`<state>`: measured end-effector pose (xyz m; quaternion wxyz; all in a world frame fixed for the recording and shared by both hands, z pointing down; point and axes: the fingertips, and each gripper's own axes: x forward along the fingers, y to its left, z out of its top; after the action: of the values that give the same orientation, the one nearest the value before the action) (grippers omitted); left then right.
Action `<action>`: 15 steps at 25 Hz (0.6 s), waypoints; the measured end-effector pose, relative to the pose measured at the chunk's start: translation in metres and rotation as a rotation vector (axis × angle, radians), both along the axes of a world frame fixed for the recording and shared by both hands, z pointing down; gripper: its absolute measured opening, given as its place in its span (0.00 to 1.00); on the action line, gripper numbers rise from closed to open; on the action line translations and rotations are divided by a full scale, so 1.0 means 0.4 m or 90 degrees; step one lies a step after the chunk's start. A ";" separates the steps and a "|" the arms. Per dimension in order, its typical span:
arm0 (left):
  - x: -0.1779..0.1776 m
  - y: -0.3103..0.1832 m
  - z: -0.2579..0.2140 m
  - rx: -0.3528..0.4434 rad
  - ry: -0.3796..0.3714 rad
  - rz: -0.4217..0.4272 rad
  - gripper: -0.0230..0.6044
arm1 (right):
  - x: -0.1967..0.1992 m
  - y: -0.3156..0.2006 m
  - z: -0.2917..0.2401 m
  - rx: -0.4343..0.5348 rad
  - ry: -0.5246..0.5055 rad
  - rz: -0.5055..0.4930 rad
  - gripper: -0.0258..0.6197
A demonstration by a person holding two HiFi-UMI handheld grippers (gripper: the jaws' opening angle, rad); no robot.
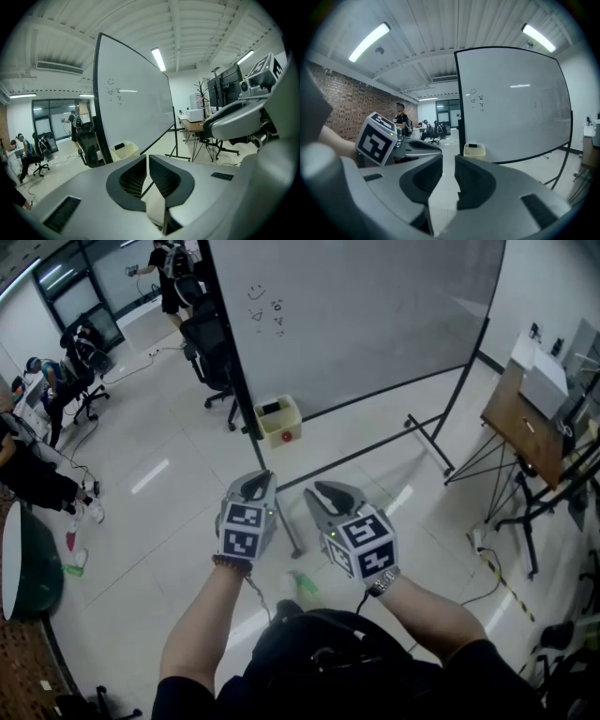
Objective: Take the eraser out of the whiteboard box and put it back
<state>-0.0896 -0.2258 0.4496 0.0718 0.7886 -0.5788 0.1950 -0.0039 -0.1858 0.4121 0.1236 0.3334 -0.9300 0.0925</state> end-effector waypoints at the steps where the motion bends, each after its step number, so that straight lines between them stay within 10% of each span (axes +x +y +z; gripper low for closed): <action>1: 0.002 0.011 -0.003 0.000 0.002 -0.002 0.05 | 0.000 0.009 -0.001 0.001 0.000 -0.003 0.20; 15: 0.014 0.139 -0.023 -0.008 0.013 -0.013 0.04 | -0.023 0.108 -0.010 0.003 -0.006 -0.028 0.11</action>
<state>-0.0839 -0.1701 0.4403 0.0846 0.7844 -0.5846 0.1896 -0.0132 -0.1428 0.4081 0.1204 0.3130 -0.9379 0.0891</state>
